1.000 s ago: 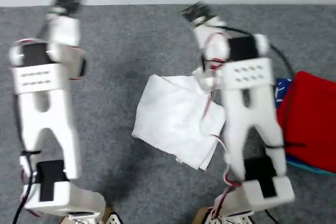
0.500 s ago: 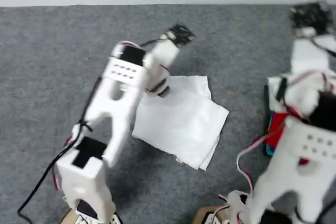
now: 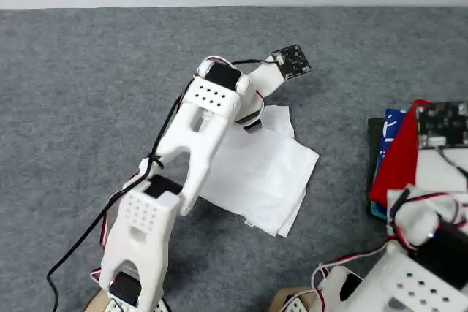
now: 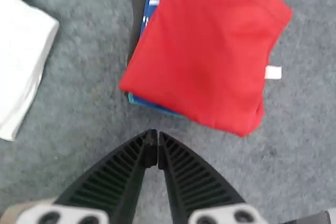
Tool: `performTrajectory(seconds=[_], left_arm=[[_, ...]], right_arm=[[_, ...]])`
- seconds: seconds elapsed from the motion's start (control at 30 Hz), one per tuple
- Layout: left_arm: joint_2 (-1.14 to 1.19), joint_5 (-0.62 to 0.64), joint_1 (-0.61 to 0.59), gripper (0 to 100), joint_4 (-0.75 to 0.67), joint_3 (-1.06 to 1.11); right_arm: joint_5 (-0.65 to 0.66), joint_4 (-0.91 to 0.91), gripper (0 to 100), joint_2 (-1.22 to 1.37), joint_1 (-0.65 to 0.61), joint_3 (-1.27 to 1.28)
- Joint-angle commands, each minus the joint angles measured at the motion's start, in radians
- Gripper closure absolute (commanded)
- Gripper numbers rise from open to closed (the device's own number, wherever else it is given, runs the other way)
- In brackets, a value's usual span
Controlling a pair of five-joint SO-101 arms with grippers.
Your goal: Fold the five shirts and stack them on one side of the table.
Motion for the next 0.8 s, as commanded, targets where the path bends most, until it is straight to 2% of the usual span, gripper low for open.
performTrajectory(seconds=[0.0, 0.13, 0.3, 0.47, 0.7, 0.77], left_arm=[[0.061, -0.014, -0.015, 80, 0.075, -0.154], [0.181, -0.064, -0.052, 80, 0.172, -0.262], [0.296, -0.123, -0.160, 86, 0.256, -0.412], [0.354, -0.135, -0.259, 86, 0.275, -0.519], [0.362, -0.135, -0.313, 86, 0.276, -0.535], [0.368, -0.135, -0.325, 89, 0.276, -0.535]], right_arm=[[0.023, 0.035, 98.4, -0.044, 0.018, 0.026], [0.023, 0.027, 98.4, -0.050, 0.018, 0.029], [0.025, 0.001, 98.4, -0.050, 0.019, 0.029], [0.025, -0.001, 98.4, -0.050, 0.016, 0.029], [0.025, -0.007, 98.4, -0.048, 0.013, 0.032], [0.025, -0.007, 98.4, -0.048, 0.013, 0.032]])
